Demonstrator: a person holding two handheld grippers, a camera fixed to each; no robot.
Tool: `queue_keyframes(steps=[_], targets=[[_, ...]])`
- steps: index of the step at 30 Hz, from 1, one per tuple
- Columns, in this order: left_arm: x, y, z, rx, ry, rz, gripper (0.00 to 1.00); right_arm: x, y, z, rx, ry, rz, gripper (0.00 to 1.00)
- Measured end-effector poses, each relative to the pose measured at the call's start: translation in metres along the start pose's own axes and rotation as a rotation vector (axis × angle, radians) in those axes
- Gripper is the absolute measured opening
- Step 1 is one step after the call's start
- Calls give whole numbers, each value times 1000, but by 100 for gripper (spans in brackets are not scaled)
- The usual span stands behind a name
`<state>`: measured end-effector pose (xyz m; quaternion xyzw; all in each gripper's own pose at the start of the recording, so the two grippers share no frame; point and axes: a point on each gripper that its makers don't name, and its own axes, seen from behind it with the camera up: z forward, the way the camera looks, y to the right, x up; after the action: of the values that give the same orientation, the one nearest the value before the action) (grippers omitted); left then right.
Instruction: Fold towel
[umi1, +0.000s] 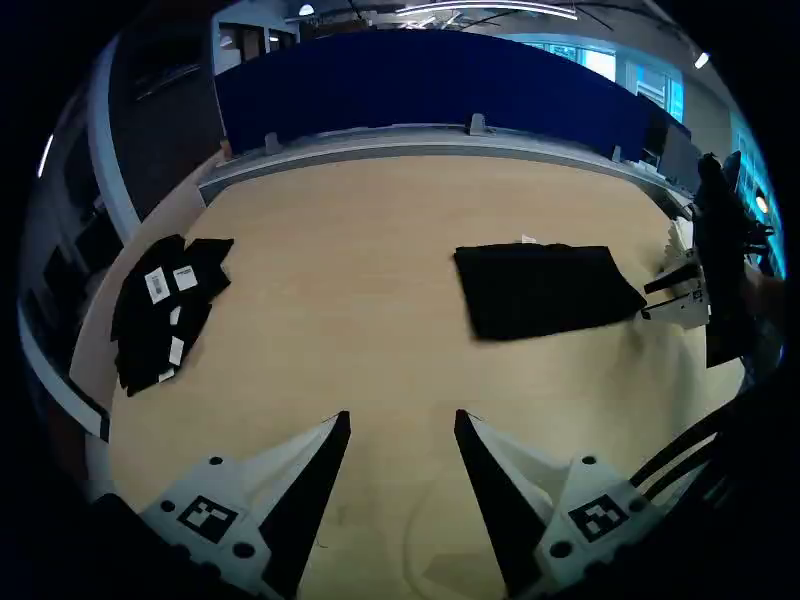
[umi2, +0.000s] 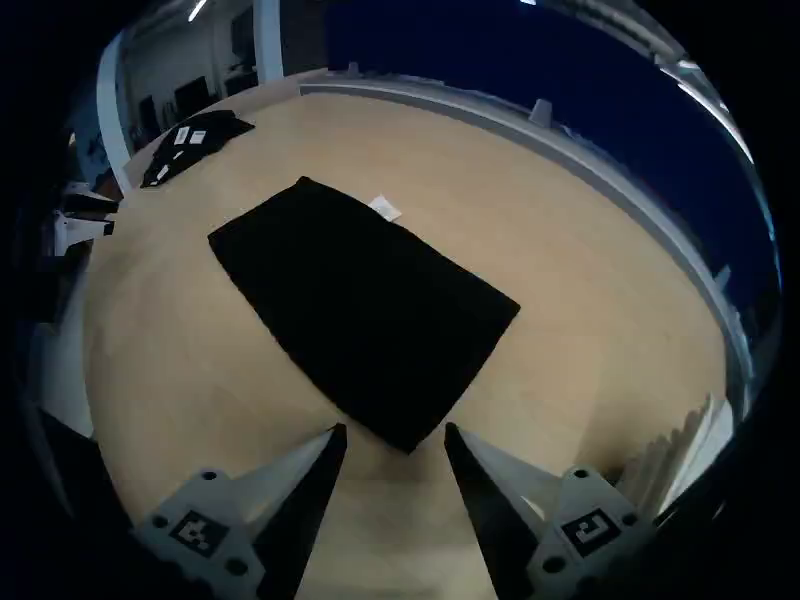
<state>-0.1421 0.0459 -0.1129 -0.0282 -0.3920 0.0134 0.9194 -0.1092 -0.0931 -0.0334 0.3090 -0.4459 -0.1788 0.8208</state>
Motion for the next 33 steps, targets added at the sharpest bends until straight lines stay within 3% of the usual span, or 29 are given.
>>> queue_keyframes(steps=[10, 14, 16, 25, 33], targets=[[-6, -7, -20, 24, 2, -17, 77, -11, 4, 0, 17, -27, -4, 44], [-9, -8, -23, 30, 1, -29, 76, -15, 2, 0, 24, -36, -8, 42], [-10, -9, -24, 34, 0, -31, 76, -16, 2, 1, 23, -38, -11, 32], [-14, -12, -26, 43, -4, -35, 76, -15, 5, 3, 15, -36, -10, 9], [-16, -14, -25, 45, -6, -45, 76, -11, 7, 2, 14, -24, -13, 5]])
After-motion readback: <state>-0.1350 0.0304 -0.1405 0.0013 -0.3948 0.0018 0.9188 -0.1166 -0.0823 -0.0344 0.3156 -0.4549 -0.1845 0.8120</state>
